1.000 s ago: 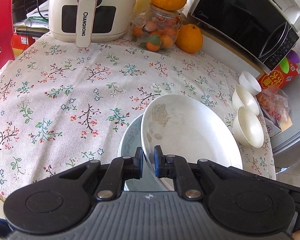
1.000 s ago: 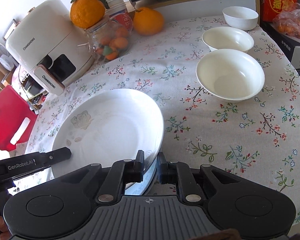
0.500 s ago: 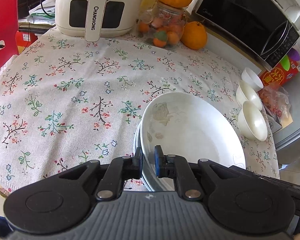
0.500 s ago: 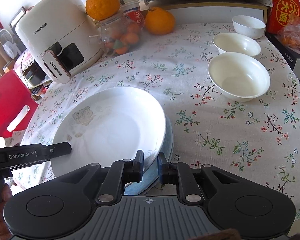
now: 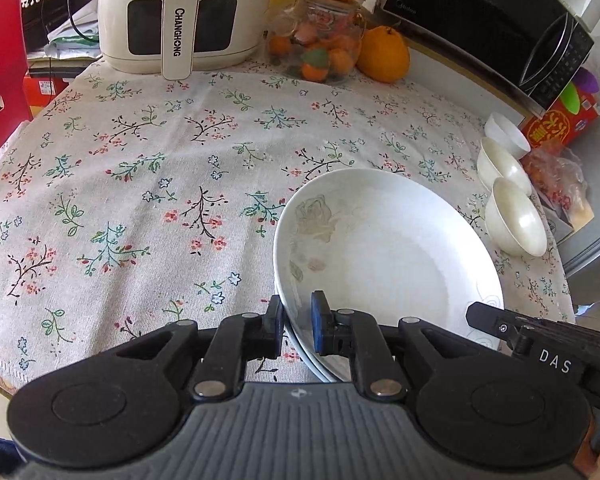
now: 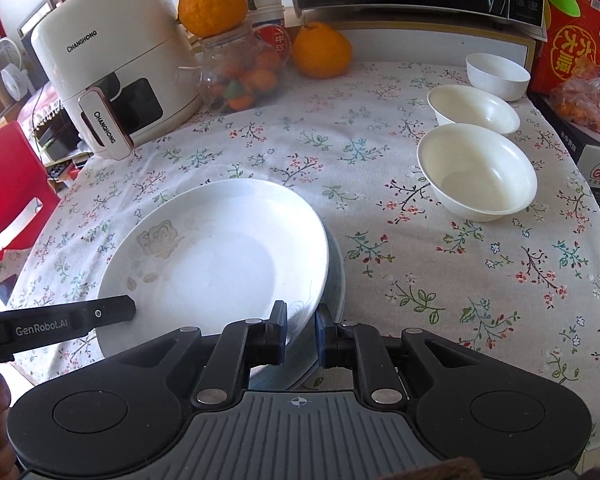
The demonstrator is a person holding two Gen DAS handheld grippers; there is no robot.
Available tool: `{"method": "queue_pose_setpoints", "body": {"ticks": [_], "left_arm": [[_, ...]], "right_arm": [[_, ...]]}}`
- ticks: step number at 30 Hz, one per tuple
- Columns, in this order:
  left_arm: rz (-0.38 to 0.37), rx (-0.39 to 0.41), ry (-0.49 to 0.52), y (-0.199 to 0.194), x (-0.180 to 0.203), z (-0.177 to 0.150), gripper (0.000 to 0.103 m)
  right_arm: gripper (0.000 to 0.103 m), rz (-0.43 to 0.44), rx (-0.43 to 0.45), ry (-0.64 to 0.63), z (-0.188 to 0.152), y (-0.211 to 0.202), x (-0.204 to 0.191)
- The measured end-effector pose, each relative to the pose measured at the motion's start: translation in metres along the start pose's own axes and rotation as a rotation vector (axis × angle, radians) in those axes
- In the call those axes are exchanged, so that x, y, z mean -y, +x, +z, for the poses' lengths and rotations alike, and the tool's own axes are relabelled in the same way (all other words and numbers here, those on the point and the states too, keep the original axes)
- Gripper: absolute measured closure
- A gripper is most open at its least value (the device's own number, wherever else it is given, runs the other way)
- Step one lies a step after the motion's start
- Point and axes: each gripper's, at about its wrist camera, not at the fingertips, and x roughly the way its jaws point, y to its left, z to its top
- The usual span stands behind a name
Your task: Organize plates and bowls
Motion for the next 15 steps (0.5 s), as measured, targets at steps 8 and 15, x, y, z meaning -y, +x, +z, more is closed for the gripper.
{"method": "queue_pose_setpoints", "body": {"ticks": [8, 15], "left_arm": [[-0.014, -0.015, 0.007, 0.005, -0.003, 0.006, 0.091], [-0.020, -0.010, 0.033, 0.008, -0.005, 0.008, 0.091]], "right_arm": [[0.087, -0.027, -0.003, 0.020, 0.002, 0.013, -0.004], [0.086, -0.048, -0.009, 0.022, 0.007, 0.021, -0.008]]}}
